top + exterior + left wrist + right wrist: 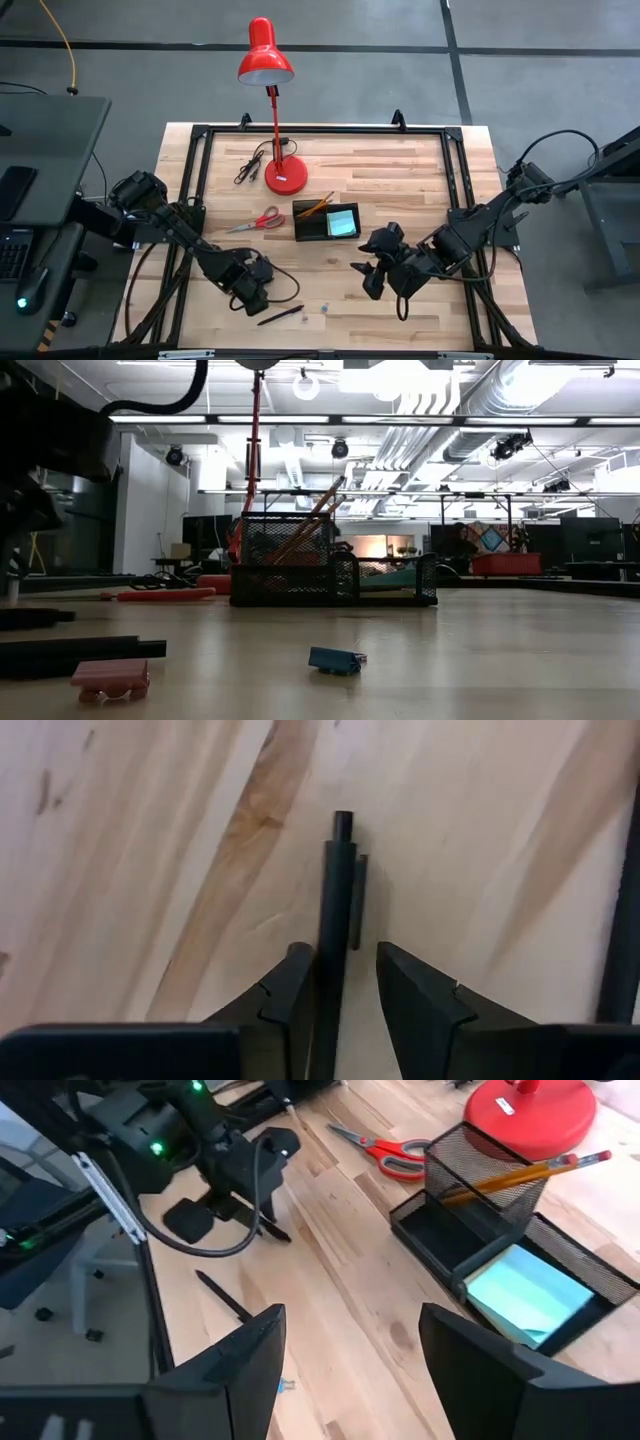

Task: Pick and place office supplies into organizer
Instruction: Put the black pen into the black desk organizer

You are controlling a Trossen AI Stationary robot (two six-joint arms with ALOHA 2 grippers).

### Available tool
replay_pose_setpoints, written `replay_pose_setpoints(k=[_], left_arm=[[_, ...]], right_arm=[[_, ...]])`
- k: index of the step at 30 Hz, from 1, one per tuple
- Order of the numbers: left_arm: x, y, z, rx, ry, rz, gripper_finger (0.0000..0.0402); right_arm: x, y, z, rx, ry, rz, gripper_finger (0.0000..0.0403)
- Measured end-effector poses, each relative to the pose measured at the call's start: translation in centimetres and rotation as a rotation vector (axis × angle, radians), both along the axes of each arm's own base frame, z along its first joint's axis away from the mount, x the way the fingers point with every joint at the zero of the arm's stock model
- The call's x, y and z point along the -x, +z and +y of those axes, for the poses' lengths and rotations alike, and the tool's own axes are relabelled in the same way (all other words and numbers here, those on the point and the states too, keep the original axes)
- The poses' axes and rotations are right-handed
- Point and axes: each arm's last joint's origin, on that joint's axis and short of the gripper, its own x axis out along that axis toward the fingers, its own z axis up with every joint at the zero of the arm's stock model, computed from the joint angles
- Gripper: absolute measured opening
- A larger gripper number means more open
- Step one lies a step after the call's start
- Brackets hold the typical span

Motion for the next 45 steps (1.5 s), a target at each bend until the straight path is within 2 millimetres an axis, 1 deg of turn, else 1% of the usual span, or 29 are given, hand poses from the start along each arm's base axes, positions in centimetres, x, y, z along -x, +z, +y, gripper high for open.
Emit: replay_pose_setpoints(k=[5, 7, 9, 12, 13, 16, 21, 27, 31, 34, 40, 45], left_arm=[[0.1, 0.1, 0.1, -0.011, 0.007, -0.001, 0.0098], [0.2, 0.0, 0.1, -0.009, 0.004, 0.001, 0.0088], [0.4, -0.4, 0.3, -0.010, 0.000, 0.000, 0.0066], [0.7, -0.9, 0.4, 0.000, -0.011, -0.012, 0.0019], [0.7, -0.9, 0.4, 0.003, -0.009, -0.015, 0.0013], [0.8, -1.0, 0.5, 0.004, -0.010, -0.017, 0.0017], [0.8, -0.6, 0.5, 0.010, -0.007, -0.037, 0.0006], [0.6, 0.9, 0.5, -0.012, -0.004, -0.077, 0.0002], [0.1, 2.0, 0.3, -0.029, -0.008, -0.096, 0.0002], [-0.6, 3.2, -0.1, -0.036, -0.033, -0.145, 0.0002], [-2.2, 6.7, -0.7, -0.083, -0.022, -0.284, 0.0001], [-3.4, 10.5, -1.1, -0.155, 0.016, -0.415, 0.0001]], right_arm=[[0.0, 0.0, 0.0, 0.009, -0.003, 0.000, 0.0220], [0.1, 0.0, -0.1, 0.019, -0.010, 0.001, 0.0220], [0.1, 0.0, -0.1, 0.022, -0.015, 0.000, 0.0218], [0.1, -0.1, -0.1, 0.027, -0.016, 0.007, 0.0216], [0.1, -0.1, -0.1, 0.028, -0.016, 0.009, 0.0215], [0.2, -0.1, -0.2, 0.030, -0.015, 0.014, 0.0217], [0.3, -0.2, -0.3, 0.049, -0.022, 0.024, 0.0216], [0.1, -0.3, -0.8, 0.070, -0.047, 0.033, 0.0218], [0.0, -0.3, -1.0, 0.069, -0.056, 0.033, 0.0217], [-0.1, -0.2, -1.0, 0.077, -0.048, 0.020, 0.0218], [-0.7, 0.6, -1.2, 0.140, -0.039, -0.047, 0.0216], [-0.8, 2.8, -2.2, 0.176, -0.081, -0.061, 0.0215]])
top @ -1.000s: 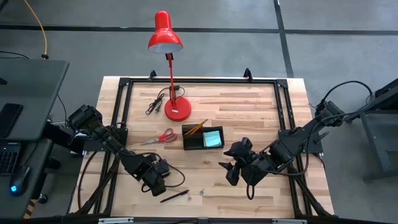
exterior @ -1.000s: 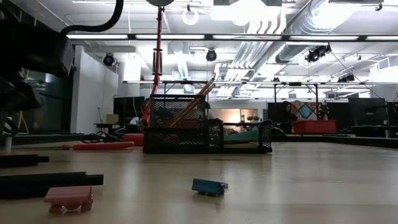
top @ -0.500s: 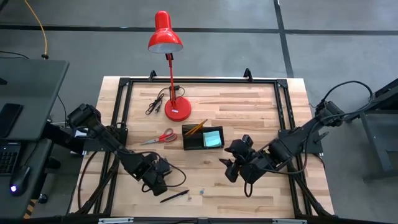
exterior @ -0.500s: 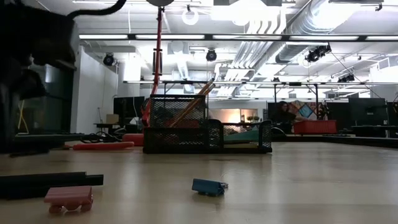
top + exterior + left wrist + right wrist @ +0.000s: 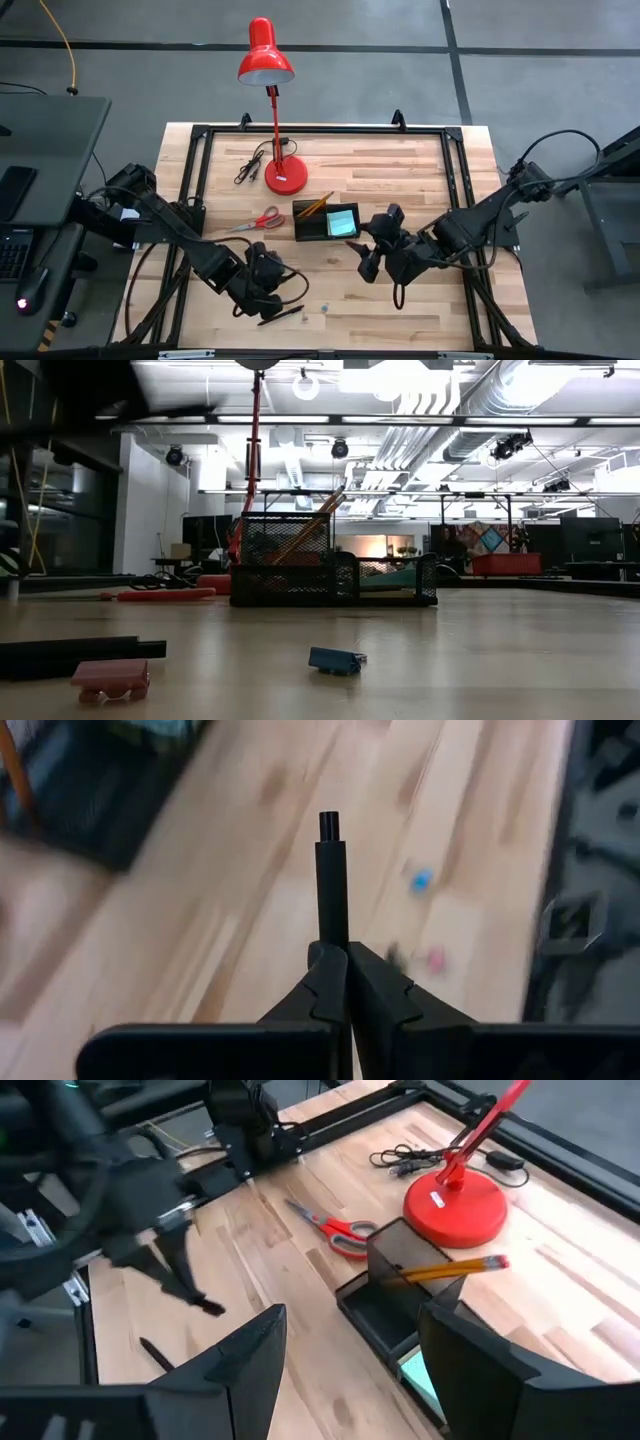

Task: Pick and place office supplies into organizer
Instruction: Put the black pen into the black desk organizer

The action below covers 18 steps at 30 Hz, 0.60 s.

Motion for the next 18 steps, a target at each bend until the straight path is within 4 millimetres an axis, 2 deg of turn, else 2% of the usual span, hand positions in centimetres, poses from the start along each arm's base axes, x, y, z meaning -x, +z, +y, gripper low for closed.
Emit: replay_pose_setpoints(k=[3, 6, 10, 12, 18], left_arm=[[-0.8, 2.2, 0.3, -0.020, 0.044, -0.076, 0.0001], [-1.6, 3.6, 0.9, -0.034, 0.046, -0.152, 0.0000], [-1.7, 5.0, 1.9, -0.058, 0.066, -0.222, 0.0000], [-1.3, 5.5, 2.1, -0.087, 0.047, -0.229, 0.0000], [0.4, 7.0, 3.1, -0.154, 0.037, -0.207, 0.0000]], right_arm=[[-0.2, 1.1, -0.8, -0.032, 0.003, 0.007, 0.0215], [-0.3, 1.1, -1.5, -0.066, 0.000, -0.042, 0.0213], [0.1, -0.7, -1.4, -0.148, 0.053, -0.169, 0.0202], [1.3, -2.1, -1.4, -0.201, 0.065, -0.237, 0.0193], [6.9, -6.3, -3.2, -0.358, 0.001, -0.411, 0.0179]])
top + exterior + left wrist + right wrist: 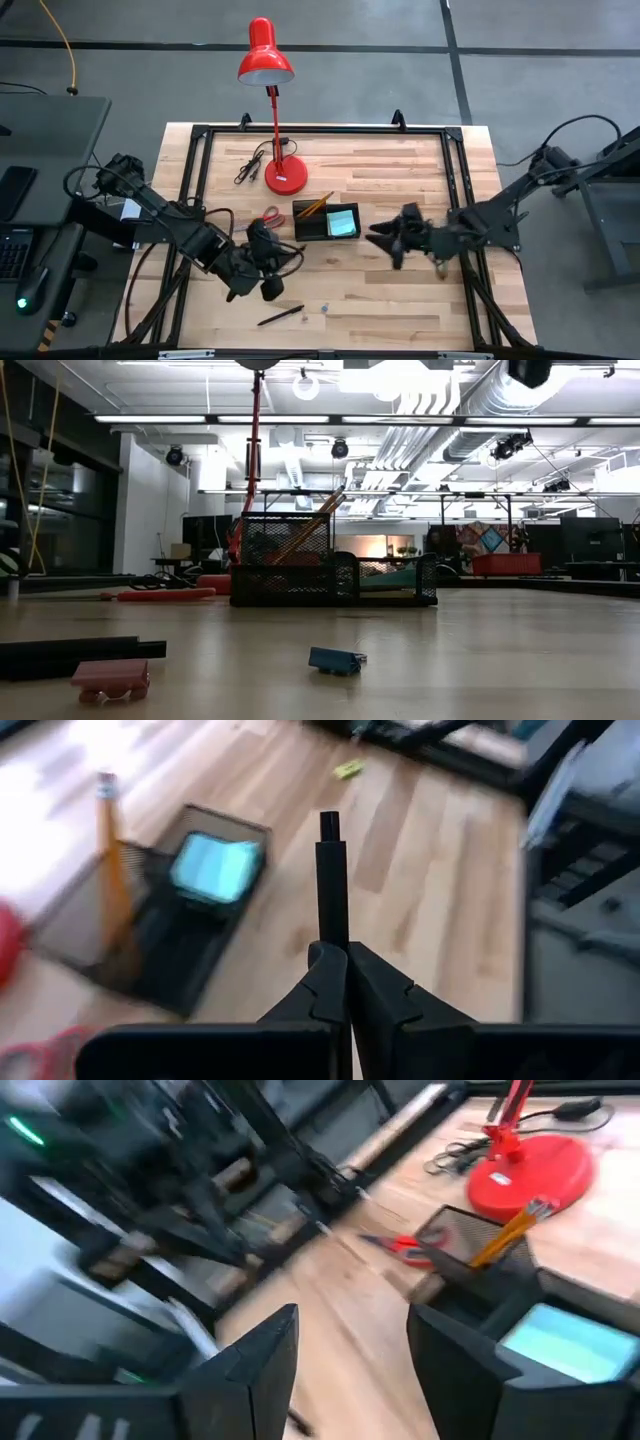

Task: Pick and place office supplies into organizer
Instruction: Put the black pen into the black desk organizer

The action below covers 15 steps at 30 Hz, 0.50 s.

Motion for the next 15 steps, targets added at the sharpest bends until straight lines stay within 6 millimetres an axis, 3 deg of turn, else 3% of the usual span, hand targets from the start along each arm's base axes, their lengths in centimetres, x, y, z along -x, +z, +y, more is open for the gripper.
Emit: replay_pose_setpoints(k=[3, 8, 12, 15], left_arm=[[0.0, 0.7, 1.3, -0.011, 0.036, -0.020, 0.0000], [-1.0, 2.2, 3.9, -0.049, 0.026, -0.090, 0.0000], [-2.5, 3.8, 6.1, -0.043, -0.034, -0.207, 0.0000], [-3.6, 4.8, 7.6, -0.053, -0.084, -0.316, 0.0000]], right_arm=[[2.0, -1.1, -1.3, -0.107, -0.010, -0.142, 0.0189], [3.0, -1.4, -3.0, -0.180, 0.035, -0.396, 0.0224], [2.6, -1.1, -3.4, -0.059, 0.021, -0.401, 0.0250], [2.1, -0.1, -3.5, 0.133, -0.012, -0.359, 0.0256]])
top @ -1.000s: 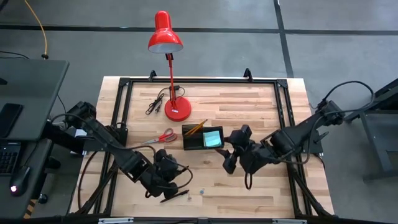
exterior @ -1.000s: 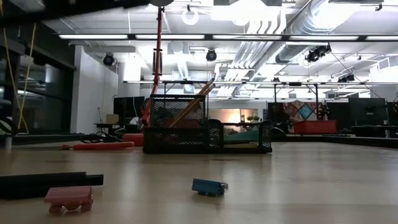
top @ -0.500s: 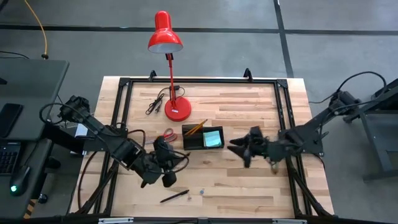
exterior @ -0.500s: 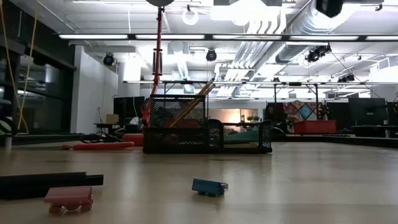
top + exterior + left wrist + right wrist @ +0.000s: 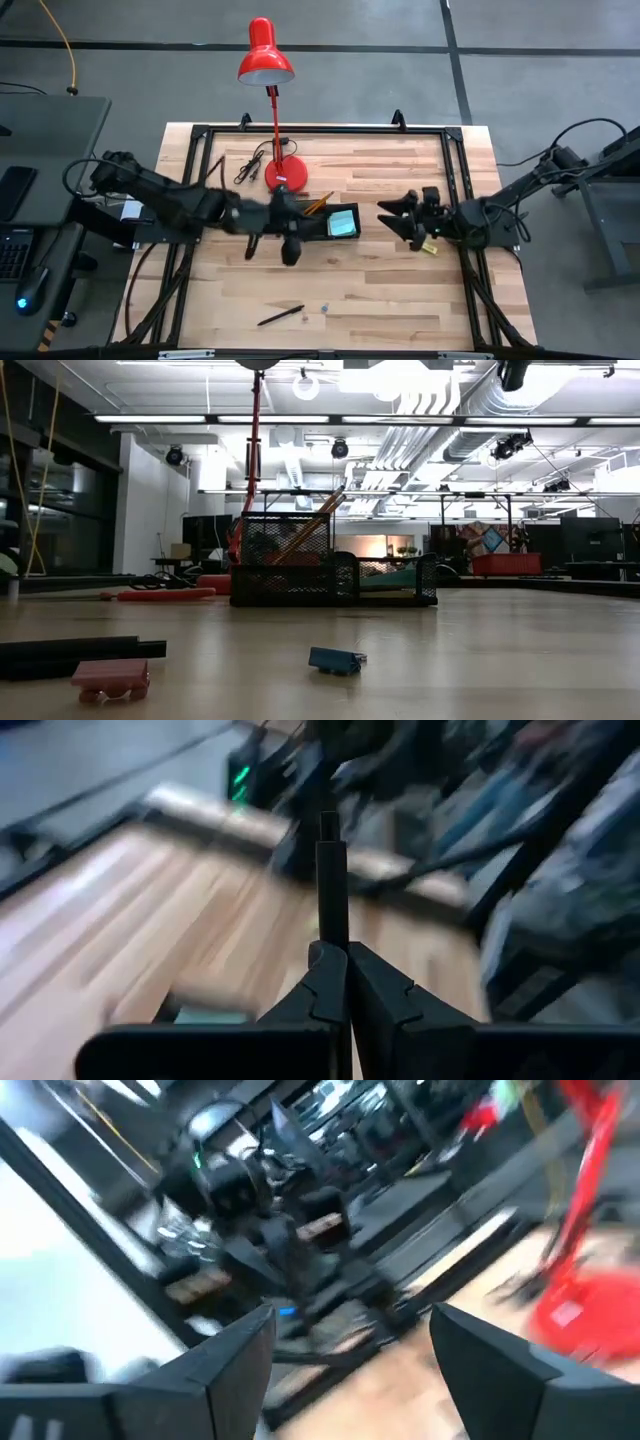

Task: Pick and place office supplies into organizer
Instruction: Put the black pen into the black desk organizer

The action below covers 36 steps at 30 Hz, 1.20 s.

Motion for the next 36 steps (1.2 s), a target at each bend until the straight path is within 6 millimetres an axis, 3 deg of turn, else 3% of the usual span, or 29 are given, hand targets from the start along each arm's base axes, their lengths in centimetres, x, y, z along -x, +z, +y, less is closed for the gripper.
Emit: replay_pose_setpoints(k=[5, 13, 23, 36], left_arm=[[-1.1, 0.4, 3.4, 0.023, -0.069, -0.076, 0.0000], [-1.5, -0.2, 7.8, 0.129, -0.091, -0.204, 0.0000], [-1.4, -0.5, 8.8, 0.113, -0.016, -0.185, 0.0000], [-2.0, -1.3, 8.8, 0.143, -0.028, -0.160, 0.0000]], right_arm=[[-0.5, 1.6, -0.5, 0.078, -0.095, 0.029, 0.0257], [-1.3, 0.9, -1.8, 0.075, -0.106, 0.142, 0.0257], [-2.0, 1.4, -3.4, 0.077, -0.083, 0.121, 0.0255], [-5.5, 3.4, -5.6, 0.189, -0.055, 0.173, 0.0257]])
